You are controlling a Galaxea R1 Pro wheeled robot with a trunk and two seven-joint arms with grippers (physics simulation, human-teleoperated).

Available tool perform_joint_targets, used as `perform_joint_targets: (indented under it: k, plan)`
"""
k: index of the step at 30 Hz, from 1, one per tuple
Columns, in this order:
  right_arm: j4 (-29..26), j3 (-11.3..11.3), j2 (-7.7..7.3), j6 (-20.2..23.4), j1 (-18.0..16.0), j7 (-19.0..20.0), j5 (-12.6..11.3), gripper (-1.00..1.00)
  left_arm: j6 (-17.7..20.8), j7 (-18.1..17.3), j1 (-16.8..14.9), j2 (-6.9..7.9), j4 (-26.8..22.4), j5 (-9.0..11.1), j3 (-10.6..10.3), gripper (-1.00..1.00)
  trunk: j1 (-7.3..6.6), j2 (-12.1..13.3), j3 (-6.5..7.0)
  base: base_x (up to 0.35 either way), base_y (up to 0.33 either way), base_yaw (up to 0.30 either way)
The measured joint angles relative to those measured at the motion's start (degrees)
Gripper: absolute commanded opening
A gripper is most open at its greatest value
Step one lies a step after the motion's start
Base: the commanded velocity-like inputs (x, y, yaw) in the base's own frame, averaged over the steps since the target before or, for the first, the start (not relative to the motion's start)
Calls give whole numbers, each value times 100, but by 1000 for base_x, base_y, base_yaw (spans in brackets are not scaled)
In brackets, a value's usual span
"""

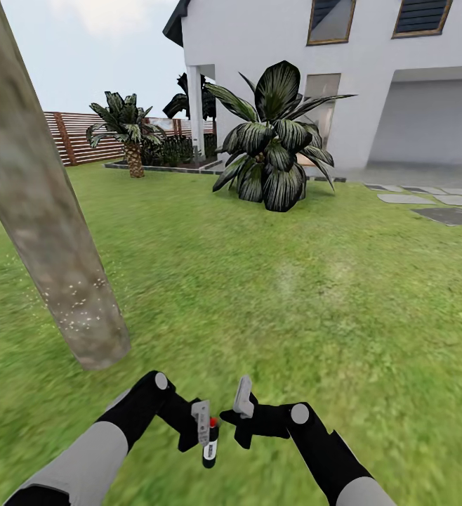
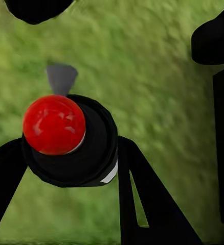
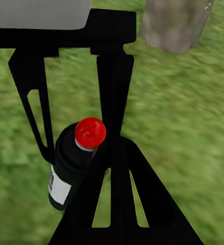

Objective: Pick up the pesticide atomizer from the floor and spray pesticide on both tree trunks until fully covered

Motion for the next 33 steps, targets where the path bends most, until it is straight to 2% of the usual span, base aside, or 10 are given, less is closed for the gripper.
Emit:
perform_joint_targets:
  k: [4,9,10,14,16,20,21,24,29,33]
  plan:
    - [1,0,0,0,0,-1,2,-100,-1,0,11,104,5,-26,-11,-100,0,0,0,0,0,0]
    - [3,0,0,0,0,2,3,-100,0,1,55,464,-17,-52,8,-100,0,0,0,0,0,0]
    - [3,0,-2,0,0,3,3,100,0,1,63,547,-21,-50,8,-100,0,0,0,0,0,0]
    - [12,-15,-50,-19,0,-10,6,100,12,123,79,1126,-25,-52,43,-100,0,0,0,0,0,0]
    - [55,-34,-73,-30,2,-84,14,100,34,551,81,1325,-3,-1,86,-100,0,0,0,0,0,0]
    - [617,-51,-441,-55,17,-1134,-10,100,44,2214,305,1414,131,289,832,-100,0,0,-1,0,0,0]
    - [1129,-56,-559,-69,26,-2002,-12,100,35,2911,540,1395,166,552,1247,-100,1,0,-2,0,0,0]
    - [2497,-46,-629,-367,29,-4017,-52,100,20,4021,996,1333,229,1421,1909,-100,1,0,-2,0,0,0]
    - [3839,-281,-604,-1712,61,-6814,-152,100,-733,5777,1827,1324,445,3455,2195,-100,0,0,-1,0,0,0]
    - [4022,-794,-614,-2710,361,-7633,-962,100,-1453,6784,2476,1330,775,4099,2209,-100,0,0,-2,0,0,0]
